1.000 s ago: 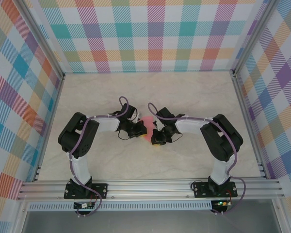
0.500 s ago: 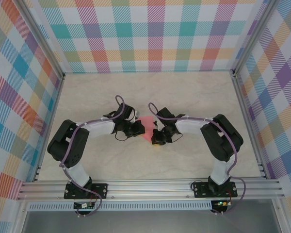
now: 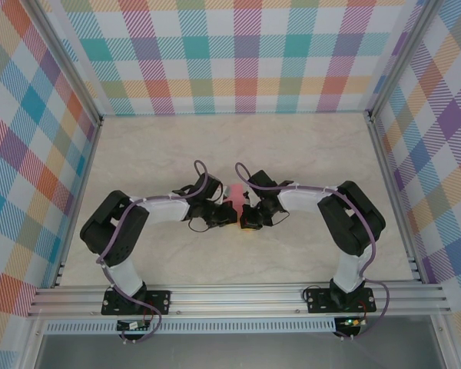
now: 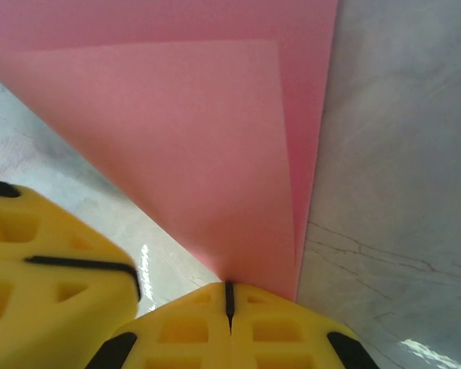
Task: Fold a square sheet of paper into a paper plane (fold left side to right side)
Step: Third fold the triangle at the center of the table.
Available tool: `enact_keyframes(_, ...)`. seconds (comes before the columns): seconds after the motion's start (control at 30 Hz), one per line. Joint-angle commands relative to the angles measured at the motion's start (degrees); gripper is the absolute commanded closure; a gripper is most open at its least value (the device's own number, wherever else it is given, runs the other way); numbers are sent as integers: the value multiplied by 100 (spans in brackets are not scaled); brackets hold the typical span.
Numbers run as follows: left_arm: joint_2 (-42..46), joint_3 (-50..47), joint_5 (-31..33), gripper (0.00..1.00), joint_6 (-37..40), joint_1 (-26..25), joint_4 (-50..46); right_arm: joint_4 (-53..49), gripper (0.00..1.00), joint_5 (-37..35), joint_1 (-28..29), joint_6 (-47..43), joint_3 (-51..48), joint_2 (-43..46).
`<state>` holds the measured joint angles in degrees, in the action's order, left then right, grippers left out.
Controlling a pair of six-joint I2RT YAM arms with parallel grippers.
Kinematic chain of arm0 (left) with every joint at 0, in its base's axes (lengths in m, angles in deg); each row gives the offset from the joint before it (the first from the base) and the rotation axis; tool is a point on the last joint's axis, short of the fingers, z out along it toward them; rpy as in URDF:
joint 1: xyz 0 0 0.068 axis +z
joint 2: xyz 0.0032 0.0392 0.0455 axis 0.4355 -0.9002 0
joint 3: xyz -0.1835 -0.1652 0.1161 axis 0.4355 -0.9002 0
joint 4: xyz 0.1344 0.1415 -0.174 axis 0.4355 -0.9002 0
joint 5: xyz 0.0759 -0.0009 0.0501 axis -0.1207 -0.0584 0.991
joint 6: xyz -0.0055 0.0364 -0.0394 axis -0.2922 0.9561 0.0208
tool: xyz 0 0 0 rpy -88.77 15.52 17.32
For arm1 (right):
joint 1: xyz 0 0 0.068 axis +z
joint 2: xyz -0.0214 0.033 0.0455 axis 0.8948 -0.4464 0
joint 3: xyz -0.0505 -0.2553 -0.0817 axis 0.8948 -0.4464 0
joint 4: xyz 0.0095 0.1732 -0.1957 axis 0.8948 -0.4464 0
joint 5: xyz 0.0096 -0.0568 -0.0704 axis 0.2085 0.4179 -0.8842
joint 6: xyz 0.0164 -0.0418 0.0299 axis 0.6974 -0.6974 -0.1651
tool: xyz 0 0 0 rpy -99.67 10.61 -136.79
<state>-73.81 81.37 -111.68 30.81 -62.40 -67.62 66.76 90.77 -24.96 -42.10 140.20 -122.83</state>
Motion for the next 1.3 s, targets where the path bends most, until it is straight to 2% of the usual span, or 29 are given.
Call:
enact_keyframes(0.0,-131,107,-36,96,-51,-34,141,-458,100,-575,7,-46,-226,-296)
enact_keyframes(0.43,-545,201,224,96,-18,-29,246,-504,100,-592,6,-107,-226,-324)
enact_keyframes(0.8,-337,175,984,97,199,119,-474,-653,100,-732,6,-187,-226,-340)
enact_keyframes(1.0,-210,153,1296,98,443,486,-703,-687,100,-730,6,-212,-226,-343)
enact_keyframes(1.27,-159,295,1182,98,880,1259,-853,-708,100,-717,7,-221,-234,-314)
